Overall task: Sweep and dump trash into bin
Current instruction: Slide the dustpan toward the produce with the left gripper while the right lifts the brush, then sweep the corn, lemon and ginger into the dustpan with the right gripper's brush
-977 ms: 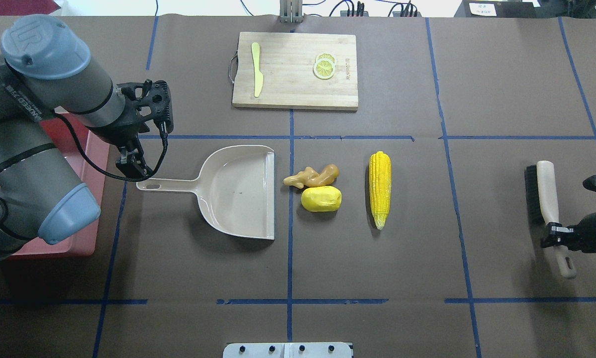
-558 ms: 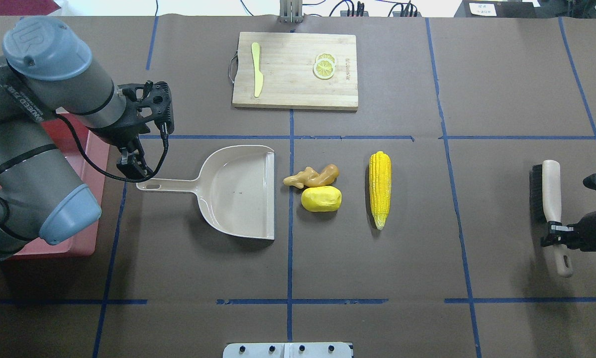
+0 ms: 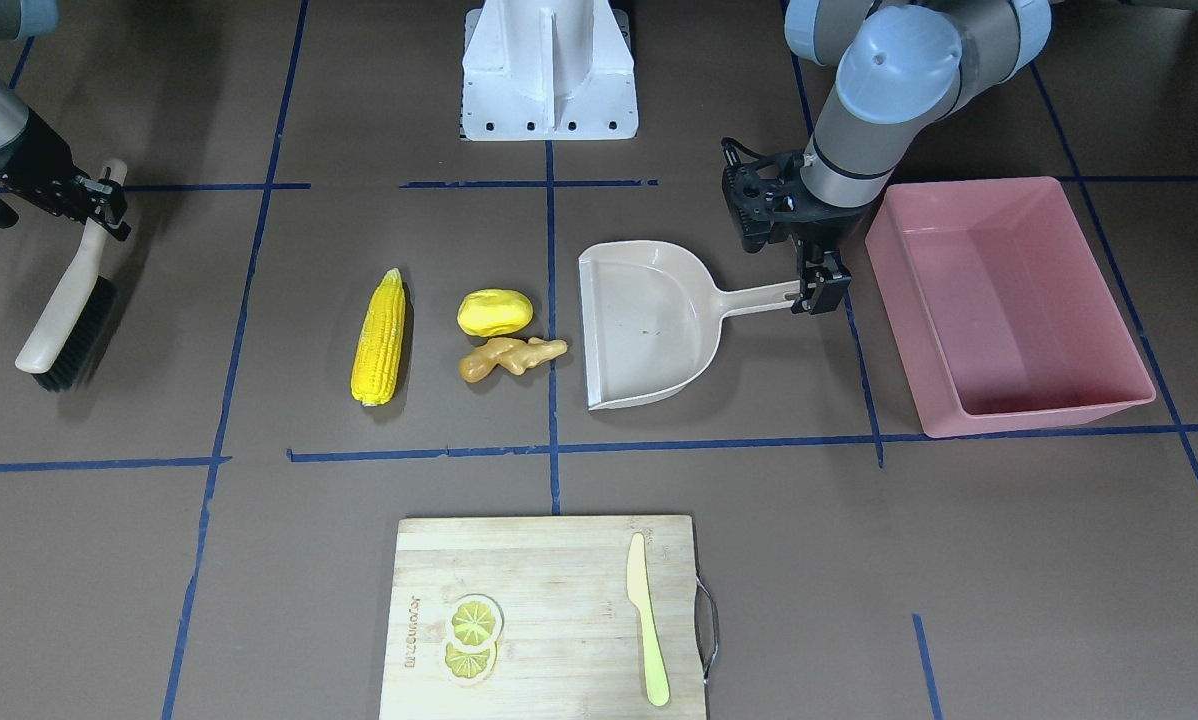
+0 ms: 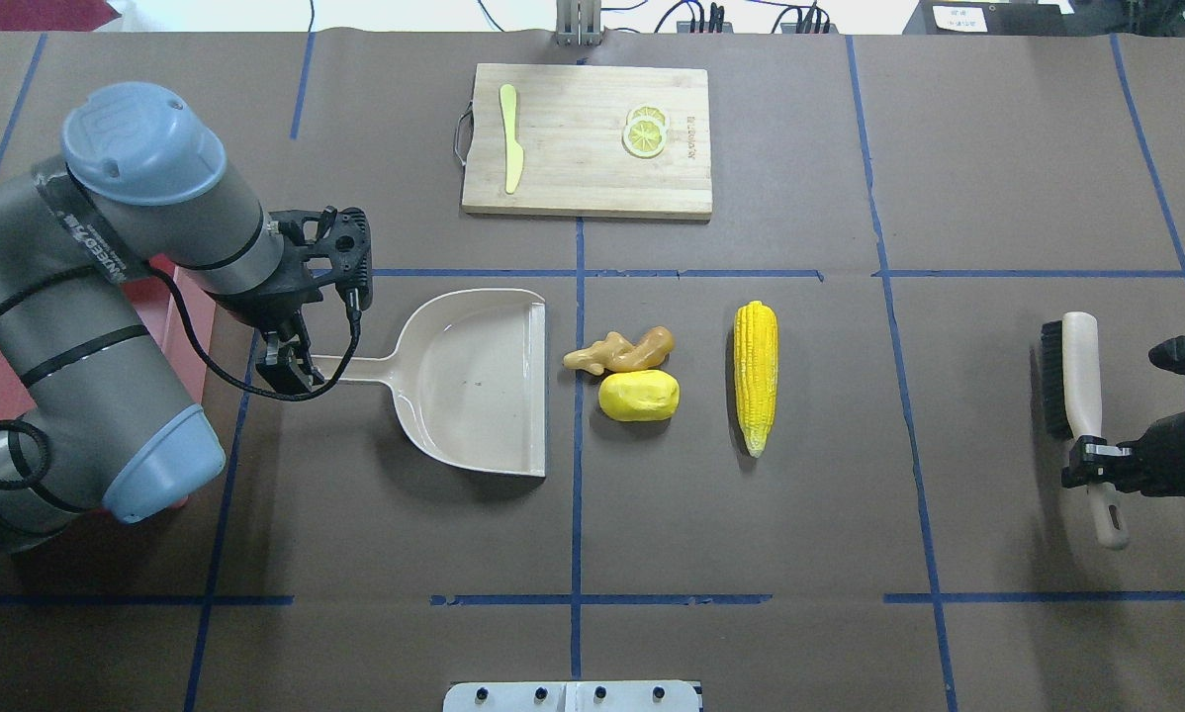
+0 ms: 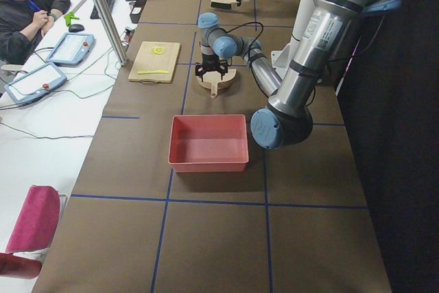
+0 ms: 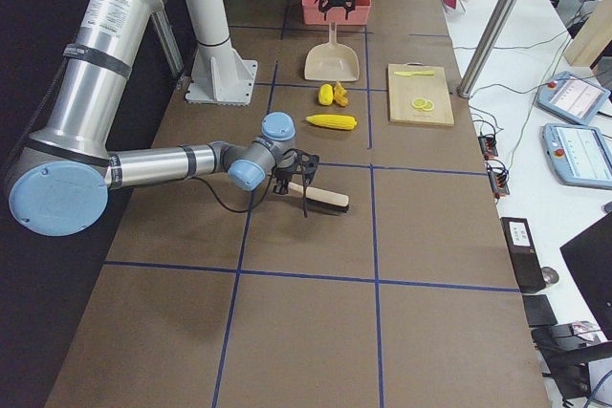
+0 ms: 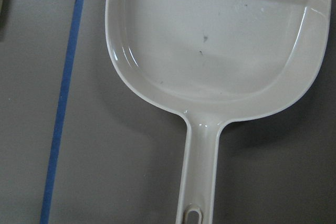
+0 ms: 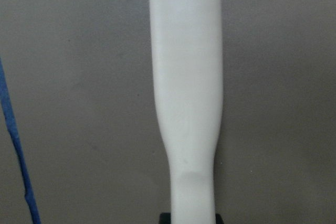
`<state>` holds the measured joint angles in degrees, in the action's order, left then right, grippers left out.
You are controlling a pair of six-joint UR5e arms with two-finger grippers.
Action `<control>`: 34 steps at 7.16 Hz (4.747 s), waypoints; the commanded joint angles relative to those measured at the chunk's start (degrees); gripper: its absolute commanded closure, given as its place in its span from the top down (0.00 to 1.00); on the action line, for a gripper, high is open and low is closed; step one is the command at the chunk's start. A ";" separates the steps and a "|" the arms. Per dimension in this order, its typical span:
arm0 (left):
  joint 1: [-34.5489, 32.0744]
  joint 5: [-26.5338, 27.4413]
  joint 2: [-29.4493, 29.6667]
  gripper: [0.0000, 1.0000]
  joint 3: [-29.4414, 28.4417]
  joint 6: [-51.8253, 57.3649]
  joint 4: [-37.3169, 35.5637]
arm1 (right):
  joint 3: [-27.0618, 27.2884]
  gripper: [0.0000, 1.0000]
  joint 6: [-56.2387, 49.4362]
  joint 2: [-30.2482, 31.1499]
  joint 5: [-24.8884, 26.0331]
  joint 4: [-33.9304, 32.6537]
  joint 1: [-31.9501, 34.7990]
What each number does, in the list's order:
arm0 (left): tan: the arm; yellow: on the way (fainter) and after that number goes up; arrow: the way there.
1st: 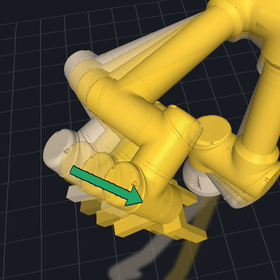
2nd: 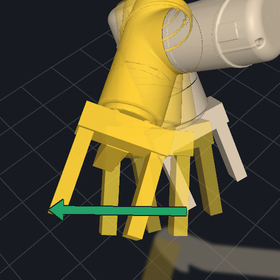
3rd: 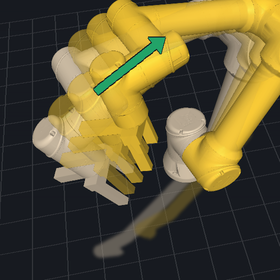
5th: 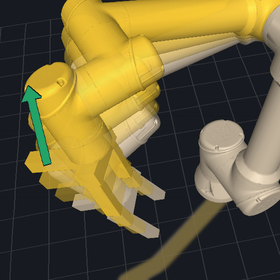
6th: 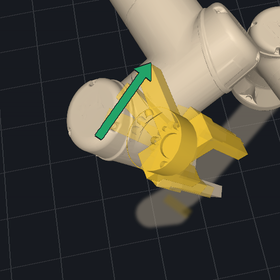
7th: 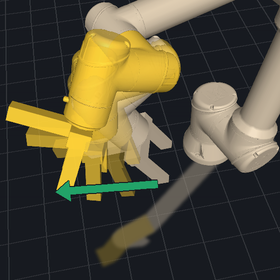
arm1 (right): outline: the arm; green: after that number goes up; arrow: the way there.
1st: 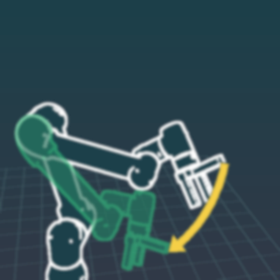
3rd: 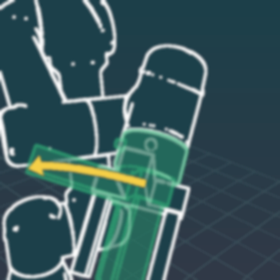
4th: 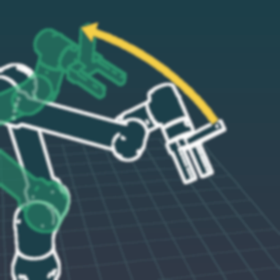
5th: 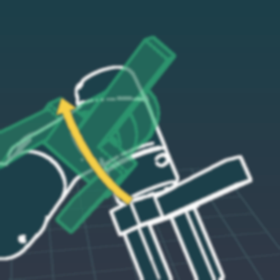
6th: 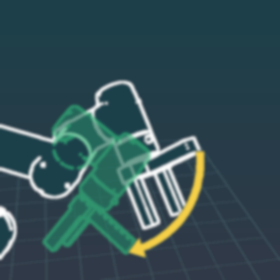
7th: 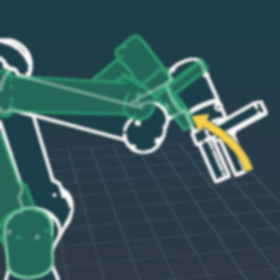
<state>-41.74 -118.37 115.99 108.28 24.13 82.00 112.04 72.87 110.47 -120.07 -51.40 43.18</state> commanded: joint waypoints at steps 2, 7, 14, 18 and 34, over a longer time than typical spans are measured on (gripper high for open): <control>1.21 0.07 0.37 1.00 -2.98 2.76 0.52 | 3.53 0.00 -0.45 -1.13 -0.51 -5.63 0.58; 3.42 1.82 1.86 1.00 -11.31 2.24 9.29 | 4.42 0.00 -0.36 -5.35 -0.78 -10.56 1.02; 2.89 6.20 1.08 0.00 -10.28 1.97 8.53 | 4.42 0.00 -0.36 -7.02 -0.78 -10.74 0.85; 2.97 6.92 2.04 0.00 -8.35 1.97 5.29 | 6.69 0.00 -0.27 -15.07 -0.78 -22.89 -1.69; 7.19 10.26 5.65 0.00 -7.47 -0.58 0.09 | -9.19 0.00 -2.65 -52.53 6.87 -49.24 -16.11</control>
<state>-34.59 -108.11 121.62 100.83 23.55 82.13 104.76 70.29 60.82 -113.28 -100.71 27.88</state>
